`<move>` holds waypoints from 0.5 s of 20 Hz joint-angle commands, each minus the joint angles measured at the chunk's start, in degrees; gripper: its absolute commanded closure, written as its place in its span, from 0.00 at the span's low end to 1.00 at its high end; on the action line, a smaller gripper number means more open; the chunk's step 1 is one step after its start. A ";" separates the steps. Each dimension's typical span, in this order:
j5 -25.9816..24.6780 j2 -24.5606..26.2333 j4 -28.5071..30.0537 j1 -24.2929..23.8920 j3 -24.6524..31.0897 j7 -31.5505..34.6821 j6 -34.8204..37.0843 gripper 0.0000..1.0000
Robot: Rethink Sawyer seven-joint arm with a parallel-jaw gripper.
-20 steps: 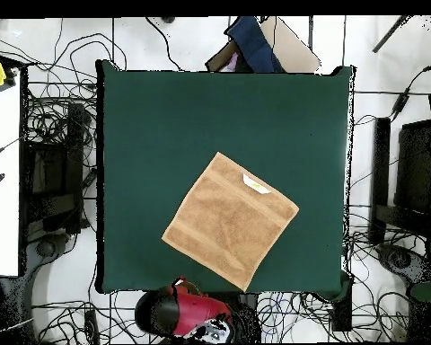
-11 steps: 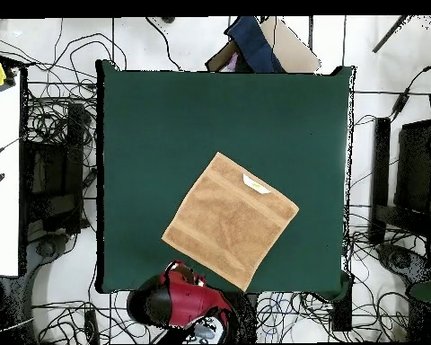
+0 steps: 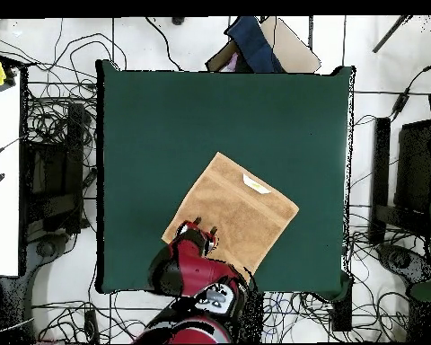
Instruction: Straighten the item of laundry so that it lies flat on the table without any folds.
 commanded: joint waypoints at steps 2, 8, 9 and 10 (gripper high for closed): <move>-1.18 7.98 -13.44 -3.11 3.49 0.71 2.68 0.00; 0.74 17.65 -22.55 -0.31 -0.92 -1.91 4.02 0.00; 1.33 19.47 -23.97 -0.35 -0.80 -1.33 3.21 0.00; 1.15 20.82 -25.76 -1.45 0.61 -0.77 2.84 0.00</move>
